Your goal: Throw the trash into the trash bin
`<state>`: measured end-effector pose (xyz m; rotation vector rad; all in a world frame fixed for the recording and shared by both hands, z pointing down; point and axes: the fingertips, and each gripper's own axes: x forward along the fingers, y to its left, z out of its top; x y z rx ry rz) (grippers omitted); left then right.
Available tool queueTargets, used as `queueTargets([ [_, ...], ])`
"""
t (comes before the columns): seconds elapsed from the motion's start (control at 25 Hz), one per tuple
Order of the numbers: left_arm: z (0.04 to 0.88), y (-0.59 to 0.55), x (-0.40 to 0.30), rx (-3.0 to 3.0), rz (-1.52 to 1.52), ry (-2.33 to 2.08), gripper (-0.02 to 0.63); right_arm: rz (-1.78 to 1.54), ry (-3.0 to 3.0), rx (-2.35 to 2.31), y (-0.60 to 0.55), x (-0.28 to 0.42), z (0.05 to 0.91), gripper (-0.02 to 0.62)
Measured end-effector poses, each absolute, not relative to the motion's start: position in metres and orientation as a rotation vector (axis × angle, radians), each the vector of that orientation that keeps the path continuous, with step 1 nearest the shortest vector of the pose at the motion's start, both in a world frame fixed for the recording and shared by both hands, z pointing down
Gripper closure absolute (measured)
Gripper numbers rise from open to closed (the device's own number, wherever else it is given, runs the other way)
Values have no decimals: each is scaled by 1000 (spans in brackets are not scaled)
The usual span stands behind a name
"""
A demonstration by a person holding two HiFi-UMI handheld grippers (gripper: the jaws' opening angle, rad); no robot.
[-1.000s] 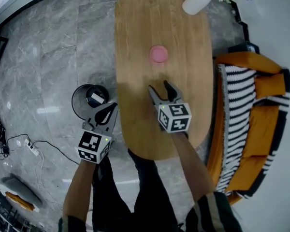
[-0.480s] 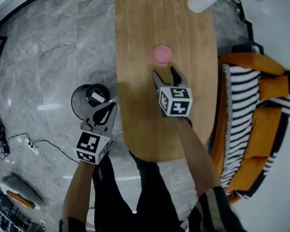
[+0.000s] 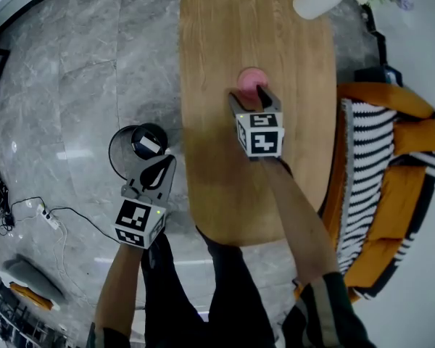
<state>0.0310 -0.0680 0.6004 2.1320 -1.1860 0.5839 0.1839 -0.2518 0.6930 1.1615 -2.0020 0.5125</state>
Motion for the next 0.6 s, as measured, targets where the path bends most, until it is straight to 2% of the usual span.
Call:
queueTargets([
  [0.08,602,-67,26,2128,584,-1188,607,506,-1976,1135,-251,181,697,311],
  [0.12,603,-68,24,2126,583,-1190,607,490,-1960,1124,-250,180,696,370],
  [0.16,603,-68,22,2123,582,-1194,607,465,-1943,1117,-250,180,696,465],
  [0.2,604,-68,19,2120,581,-1198,606,442,-1929,1110,-250,181,696,519],
  [0.48,608,-61,4,2100,578,-1212,606,408,-1899,1039,-242,178,704,589],
  [0.6,608,-57,0,2097,583,-1215,606,390,-1902,1010,-238,173,704,591],
])
